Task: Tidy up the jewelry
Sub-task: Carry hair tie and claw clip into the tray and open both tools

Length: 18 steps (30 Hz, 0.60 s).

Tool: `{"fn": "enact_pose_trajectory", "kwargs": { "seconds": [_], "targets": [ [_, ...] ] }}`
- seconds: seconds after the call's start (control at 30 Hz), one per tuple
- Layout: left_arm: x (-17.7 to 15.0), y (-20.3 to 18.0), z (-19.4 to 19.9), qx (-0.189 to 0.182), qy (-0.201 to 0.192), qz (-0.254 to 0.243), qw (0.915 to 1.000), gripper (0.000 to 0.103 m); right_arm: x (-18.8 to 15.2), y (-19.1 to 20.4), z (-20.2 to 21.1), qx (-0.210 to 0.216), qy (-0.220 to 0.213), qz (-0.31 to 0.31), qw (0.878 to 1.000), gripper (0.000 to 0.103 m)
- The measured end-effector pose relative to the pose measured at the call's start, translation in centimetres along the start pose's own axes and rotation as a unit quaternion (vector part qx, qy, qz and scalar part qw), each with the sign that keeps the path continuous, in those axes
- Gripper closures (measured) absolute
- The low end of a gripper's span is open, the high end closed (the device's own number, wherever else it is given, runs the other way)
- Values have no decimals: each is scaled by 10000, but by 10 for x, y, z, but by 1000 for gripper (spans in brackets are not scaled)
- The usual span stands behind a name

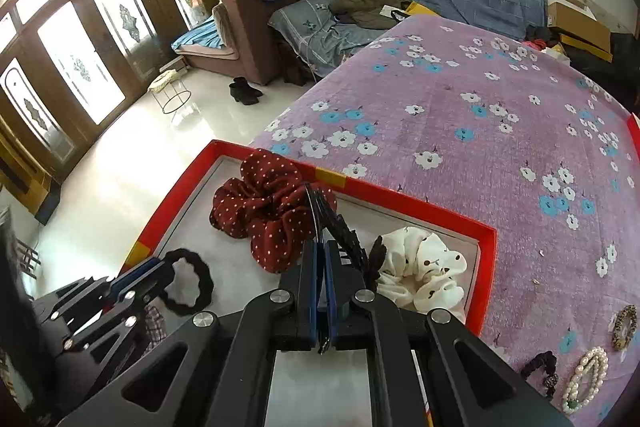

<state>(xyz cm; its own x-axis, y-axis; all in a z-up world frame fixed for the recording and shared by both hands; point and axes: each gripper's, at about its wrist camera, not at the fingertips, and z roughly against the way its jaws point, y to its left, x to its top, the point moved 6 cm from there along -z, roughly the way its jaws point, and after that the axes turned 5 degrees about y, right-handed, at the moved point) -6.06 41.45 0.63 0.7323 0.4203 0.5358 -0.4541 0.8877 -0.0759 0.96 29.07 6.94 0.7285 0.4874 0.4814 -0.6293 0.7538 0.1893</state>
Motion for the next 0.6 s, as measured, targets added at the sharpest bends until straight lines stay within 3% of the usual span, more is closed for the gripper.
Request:
{"fn": "enact_pose_trajectory", "kwargs": {
  "seconds": [0.13, 0.23, 0.3, 0.37, 0.4, 0.6],
  "targets": [
    [-1, 2, 13, -84, -103, 55, 9999, 90, 0, 4, -1, -71, -81, 77, 9999, 97],
    [-1, 4, 27, -163, -246, 165, 9994, 68, 1, 5, -1, -184, -161, 135, 9996, 95],
    [-1, 8, 37, -192, -365, 291, 9987, 56, 1, 4, 0, -241, -218, 150, 9994, 81],
    [-3, 11, 47, -186, -462, 408, 9979, 56, 1, 2, 3, -233, -313, 153, 9991, 68],
    [-5, 13, 52, -183, -496, 456, 9976, 55, 1, 1, 6, -223, -362, 142, 9990, 66],
    [-14, 15, 68, -127, -533, 578, 9968, 53, -5, -4, 28, -38, -566, 68, 9984, 66]
  ]
}}
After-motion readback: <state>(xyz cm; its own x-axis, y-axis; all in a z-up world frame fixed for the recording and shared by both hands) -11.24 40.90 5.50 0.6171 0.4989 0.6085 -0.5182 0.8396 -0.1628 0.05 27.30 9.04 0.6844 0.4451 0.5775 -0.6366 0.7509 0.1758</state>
